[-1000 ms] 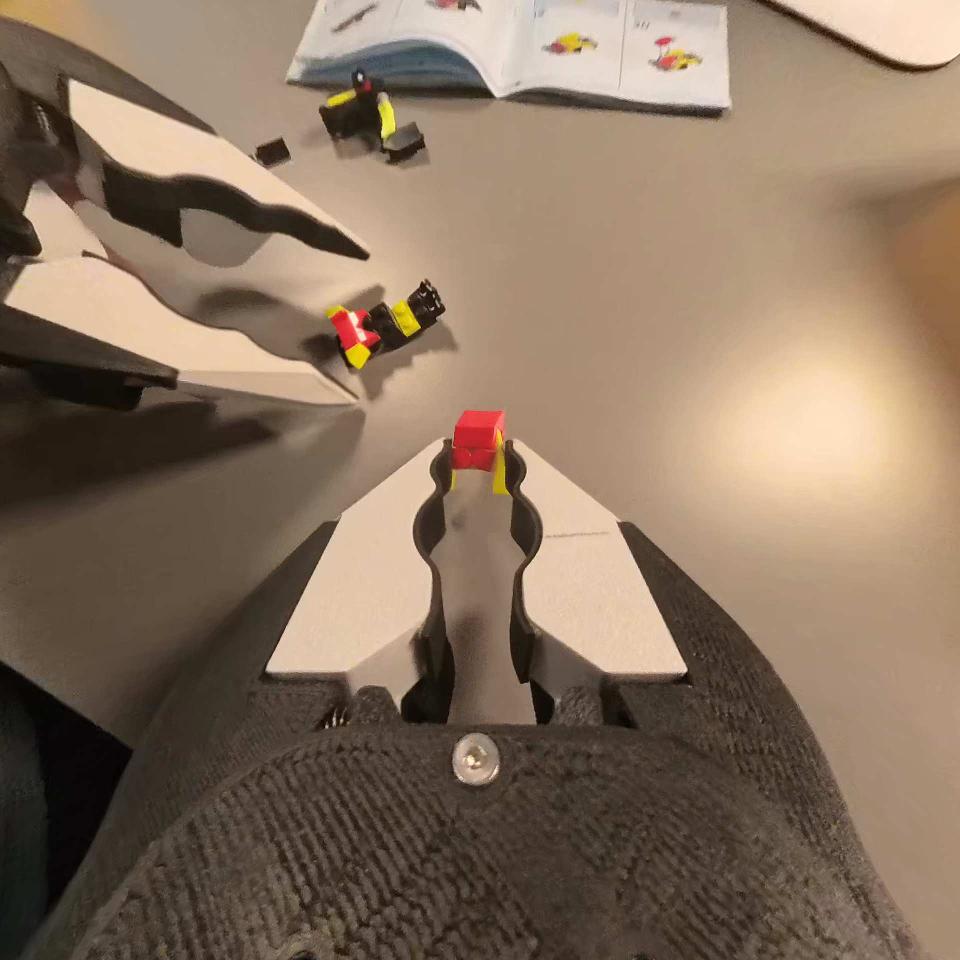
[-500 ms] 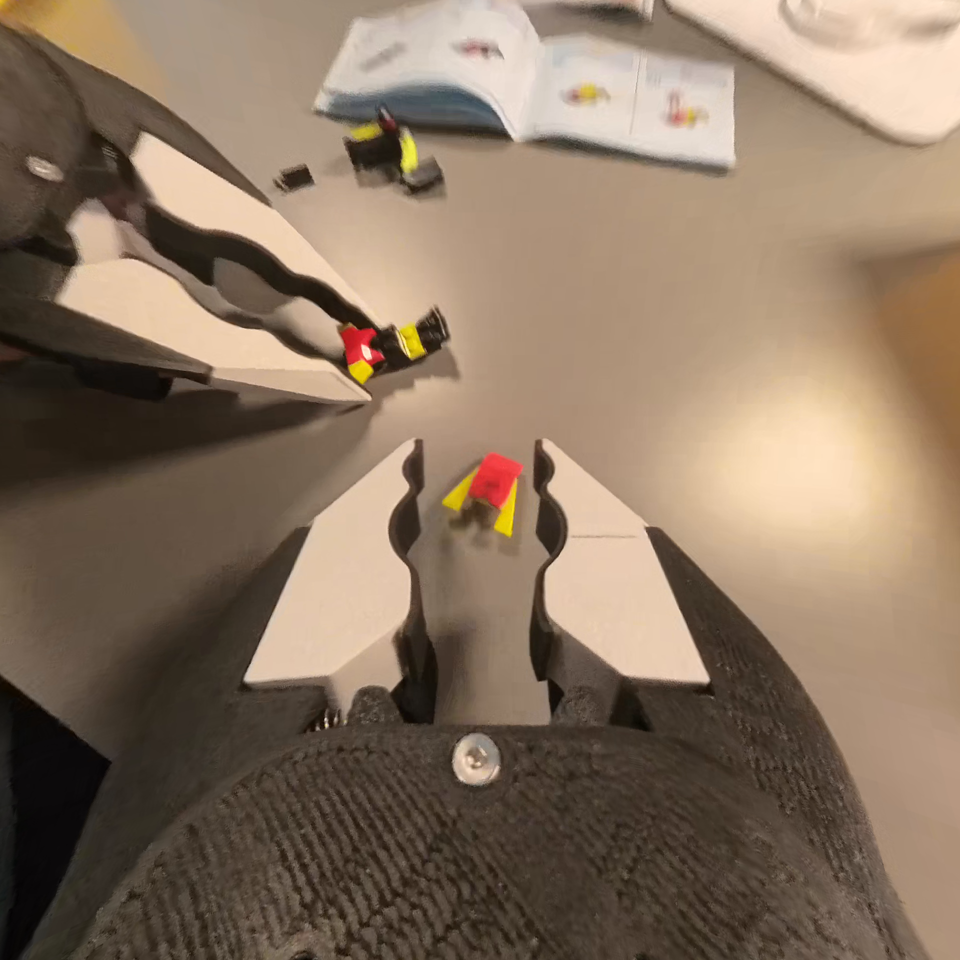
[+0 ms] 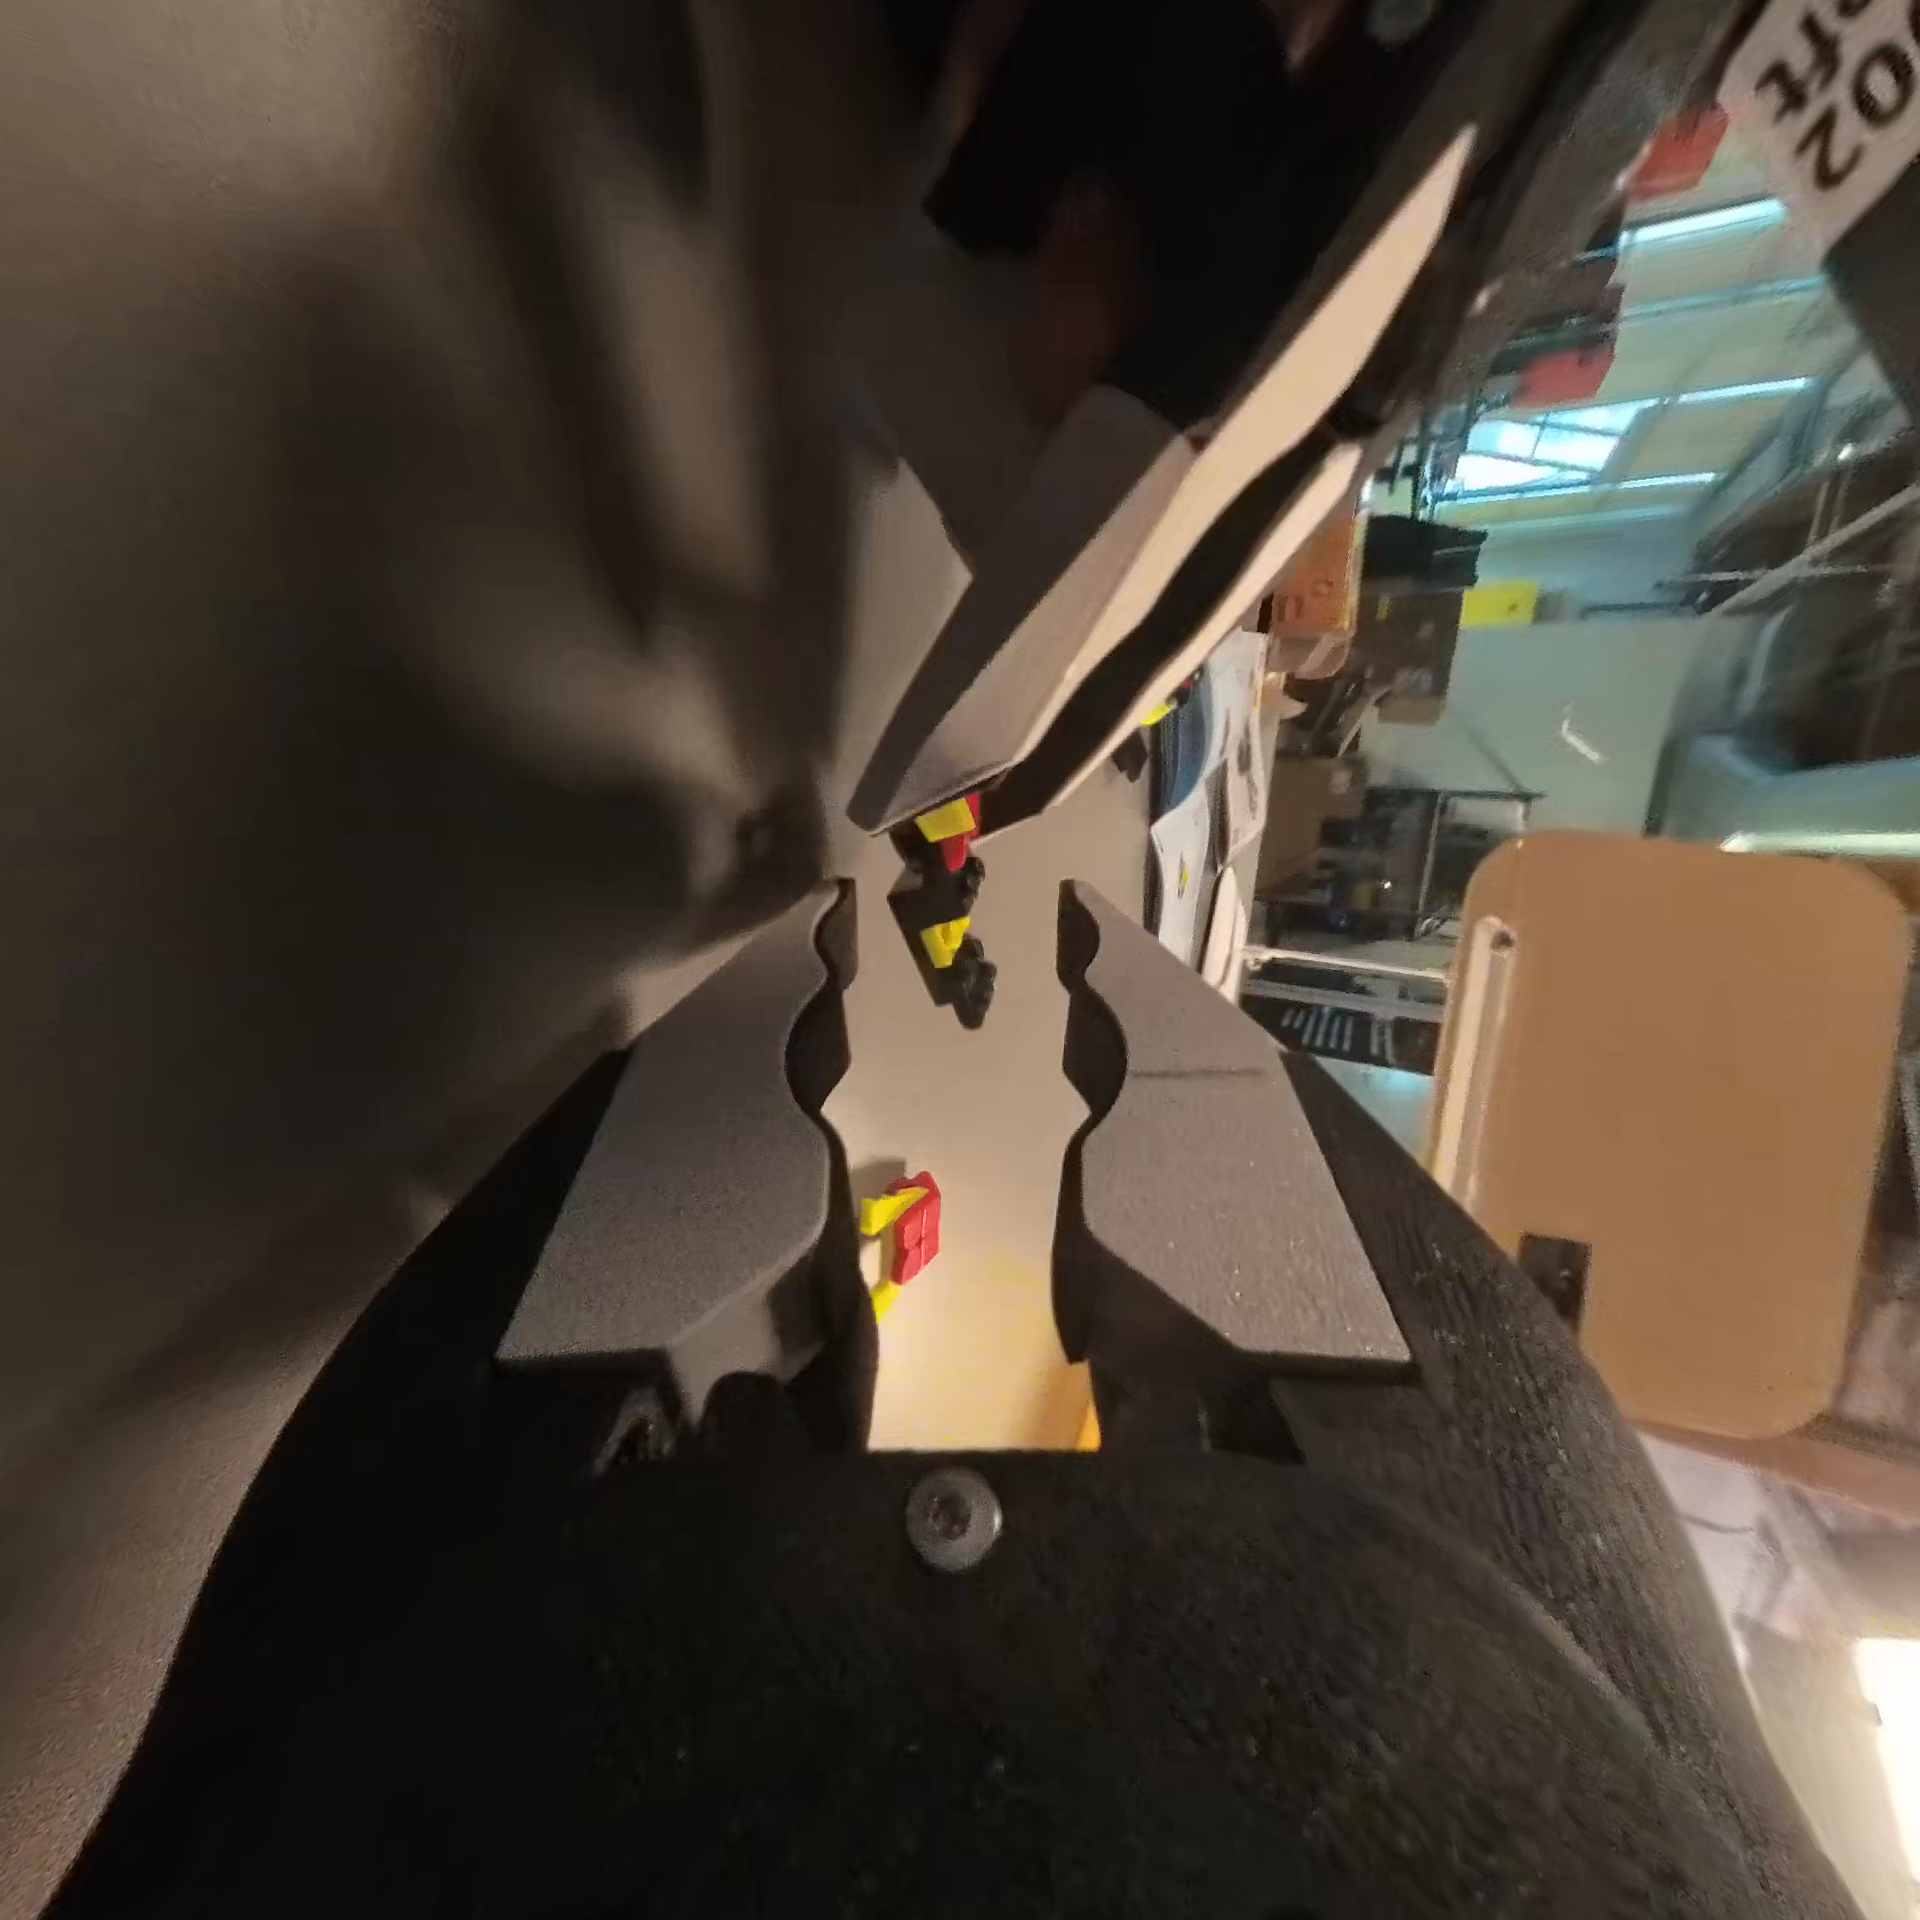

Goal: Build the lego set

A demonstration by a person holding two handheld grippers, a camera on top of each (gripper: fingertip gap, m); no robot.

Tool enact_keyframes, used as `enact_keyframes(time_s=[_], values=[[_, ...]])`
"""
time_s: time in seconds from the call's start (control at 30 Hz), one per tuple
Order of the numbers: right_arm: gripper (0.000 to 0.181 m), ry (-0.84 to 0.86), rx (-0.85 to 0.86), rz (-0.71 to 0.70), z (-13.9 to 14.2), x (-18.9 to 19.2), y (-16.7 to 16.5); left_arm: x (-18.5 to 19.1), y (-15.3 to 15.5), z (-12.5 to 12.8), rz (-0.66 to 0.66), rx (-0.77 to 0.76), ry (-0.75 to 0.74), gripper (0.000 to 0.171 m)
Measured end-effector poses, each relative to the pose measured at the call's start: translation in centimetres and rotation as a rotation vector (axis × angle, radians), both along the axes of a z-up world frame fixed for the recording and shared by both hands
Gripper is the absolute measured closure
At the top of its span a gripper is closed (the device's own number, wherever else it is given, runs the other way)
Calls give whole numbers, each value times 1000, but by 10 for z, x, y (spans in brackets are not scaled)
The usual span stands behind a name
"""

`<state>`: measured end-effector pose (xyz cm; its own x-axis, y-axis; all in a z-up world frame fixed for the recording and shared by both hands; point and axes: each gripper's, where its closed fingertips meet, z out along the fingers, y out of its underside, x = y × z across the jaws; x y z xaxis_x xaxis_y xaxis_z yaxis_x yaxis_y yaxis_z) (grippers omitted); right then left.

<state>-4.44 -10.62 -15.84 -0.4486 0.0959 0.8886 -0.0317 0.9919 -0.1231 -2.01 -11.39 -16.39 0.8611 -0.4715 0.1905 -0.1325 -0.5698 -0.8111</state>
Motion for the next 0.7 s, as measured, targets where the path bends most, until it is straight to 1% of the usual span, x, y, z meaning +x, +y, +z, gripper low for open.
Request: enact_keyframes(time_s=[0.07,0.17,0.23,0.3,0.33,0.37,0.4,0.47,0.53,0.57,0.6,0.63,0.7], values=[[152,28,43,7,1,-2,1,6,-3,3,-34,8,-27,143],[166,68,93,0,3,-4,4,7,-4,7,-46,23,-51,143],[167,79,91,-26,3,-5,5,5,-4,9,-36,38,-53,142],[168,72,83,-78,2,-6,10,1,0,12,3,96,6,121],[168,77,74,-100,3,-7,12,-3,3,15,27,148,75,111],[168,79,60,-131,5,-7,15,-6,4,19,43,218,166,107],[167,67,41,-163,4,-7,18,-9,5,24,59,302,271,107],[168,50,-13,-225,5,-7,21,-8,4,30,49,442,492,115],[168,25,-70,-275,5,-7,21,-14,3,28,49,524,763,119],[167,27,-99,-291,7,-7,21,-18,3,27,47,563,917,124],[168,31,-127,-307,9,-8,20,-19,3,28,38,606,1038,128],[168,33,-152,-322,12,-8,19,-17,3,29,32,641,1101,132],[168,45,-193,-358,16,-9,20,-14,3,33,61,675,1105,134]])
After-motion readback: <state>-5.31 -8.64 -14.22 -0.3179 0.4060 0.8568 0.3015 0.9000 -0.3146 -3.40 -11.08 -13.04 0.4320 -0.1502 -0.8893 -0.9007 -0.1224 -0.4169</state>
